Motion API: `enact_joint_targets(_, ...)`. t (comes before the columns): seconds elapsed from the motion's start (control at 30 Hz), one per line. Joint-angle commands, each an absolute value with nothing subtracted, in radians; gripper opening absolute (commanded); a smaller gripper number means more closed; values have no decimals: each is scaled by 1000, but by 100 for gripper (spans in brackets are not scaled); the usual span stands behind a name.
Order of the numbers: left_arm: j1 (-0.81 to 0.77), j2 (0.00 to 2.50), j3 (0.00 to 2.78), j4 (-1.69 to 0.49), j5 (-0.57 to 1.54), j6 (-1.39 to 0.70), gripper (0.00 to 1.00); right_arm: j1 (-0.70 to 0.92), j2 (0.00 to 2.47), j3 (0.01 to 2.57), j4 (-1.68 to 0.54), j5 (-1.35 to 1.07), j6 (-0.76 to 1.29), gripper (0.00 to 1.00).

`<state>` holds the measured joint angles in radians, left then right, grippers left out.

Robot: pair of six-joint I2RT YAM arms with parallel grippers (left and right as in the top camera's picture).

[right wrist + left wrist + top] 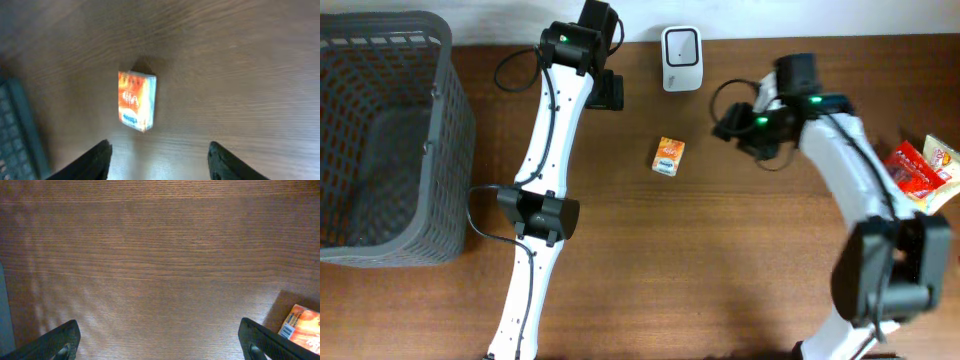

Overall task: Scan the item barcode
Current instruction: 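Grasp the orange tissue pack with the right gripper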

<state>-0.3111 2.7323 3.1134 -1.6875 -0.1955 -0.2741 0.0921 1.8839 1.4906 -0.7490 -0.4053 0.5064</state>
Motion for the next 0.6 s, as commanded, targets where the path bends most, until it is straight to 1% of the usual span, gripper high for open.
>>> enact_joint_targets(0.0,-307,2715,3110,-1688,-203,-279,99,171,1971,1483,-658,-356,600,59)
enact_joint_targets(0.1,-307,2715,3110,-1688,-203,-279,99,212,2014,1483,-617,-354,655,58)
enact_joint_targets(0.23,-307,2715,3110,-1688,-203,-279,99,264,2077,1483,-590,-339,701,51)
enact_joint_targets(0.4,-307,2715,3110,-1688,-203,-279,99,297,2134,1483,-580,-305,751,51)
enact_joint_targets(0.47,-307,2715,3110,-1688,-203,-279,99,297,2139,1483,-577,-301,749,49)
enact_joint_targets(0.5,-307,2715,3110,-1688,-203,-279,99,294,2139,1483,-575,-302,750,47)
enact_joint_targets(0.53,-307,2715,3110,-1688,-203,-279,99,294,2139,1483,-575,-301,749,41)
enact_joint_targets(0.57,-307,2715,3110,-1688,-203,-279,99,294,2139,1483,-575,-301,750,39)
